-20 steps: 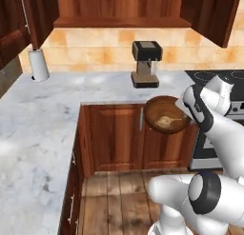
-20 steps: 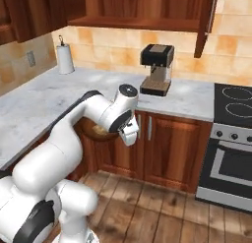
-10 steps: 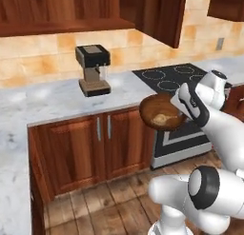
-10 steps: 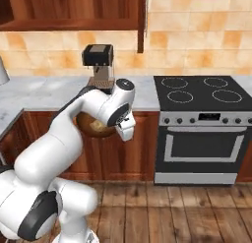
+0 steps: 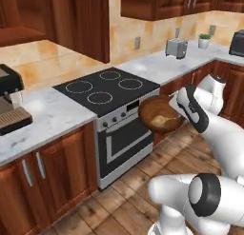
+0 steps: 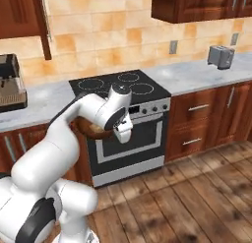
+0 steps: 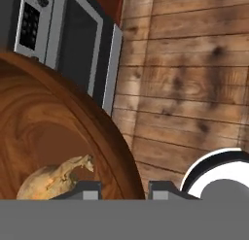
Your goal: Move the mug from next to the sink to the open cabinet. Then, move the bowl with the onion to the fridge to clear the area for faucet cleaning.
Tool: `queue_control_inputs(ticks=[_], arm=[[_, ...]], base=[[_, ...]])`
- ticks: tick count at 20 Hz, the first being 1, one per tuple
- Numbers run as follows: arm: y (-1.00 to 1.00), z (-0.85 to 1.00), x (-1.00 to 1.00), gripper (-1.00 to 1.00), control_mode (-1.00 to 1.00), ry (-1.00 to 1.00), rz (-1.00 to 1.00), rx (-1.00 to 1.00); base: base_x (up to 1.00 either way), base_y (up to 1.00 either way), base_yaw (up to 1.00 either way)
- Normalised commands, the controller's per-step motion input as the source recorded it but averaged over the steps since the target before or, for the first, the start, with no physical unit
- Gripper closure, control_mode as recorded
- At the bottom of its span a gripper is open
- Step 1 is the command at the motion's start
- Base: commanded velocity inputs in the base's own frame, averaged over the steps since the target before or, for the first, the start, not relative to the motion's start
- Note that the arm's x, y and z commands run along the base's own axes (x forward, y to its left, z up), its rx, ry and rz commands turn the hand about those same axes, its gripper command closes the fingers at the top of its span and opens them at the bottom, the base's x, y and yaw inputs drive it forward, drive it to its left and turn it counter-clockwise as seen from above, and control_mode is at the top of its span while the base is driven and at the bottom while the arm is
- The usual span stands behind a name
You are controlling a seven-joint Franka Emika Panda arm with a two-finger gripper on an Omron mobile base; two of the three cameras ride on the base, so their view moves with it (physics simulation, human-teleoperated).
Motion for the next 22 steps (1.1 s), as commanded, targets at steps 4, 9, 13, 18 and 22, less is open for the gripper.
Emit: queue_control_inputs(ticks=[4, 9, 13, 18, 22], arm=[[0.00, 0.00, 0.00, 1.00, 1.00, 0.00, 0.00, 0.00], [0.00, 0.00, 0.00, 1.00, 1.00, 0.00, 0.00, 0.00], [0.00, 0.00, 0.00, 1.00, 1.00, 0.00, 0.00, 0.00], [0.00, 0.00, 0.00, 1.00, 1.00, 0.00, 0.00, 0.00], [0.00, 0.00, 0.00, 1.00, 1.00, 0.00, 0.00, 0.00]], base=[[0.70, -0.21, -0.75], [0.09, -0.27, -0.90], [0.32, -0.29, -0.86], [0.96, -0.25, -0.42], [1.00, -0.20, -0.10]])
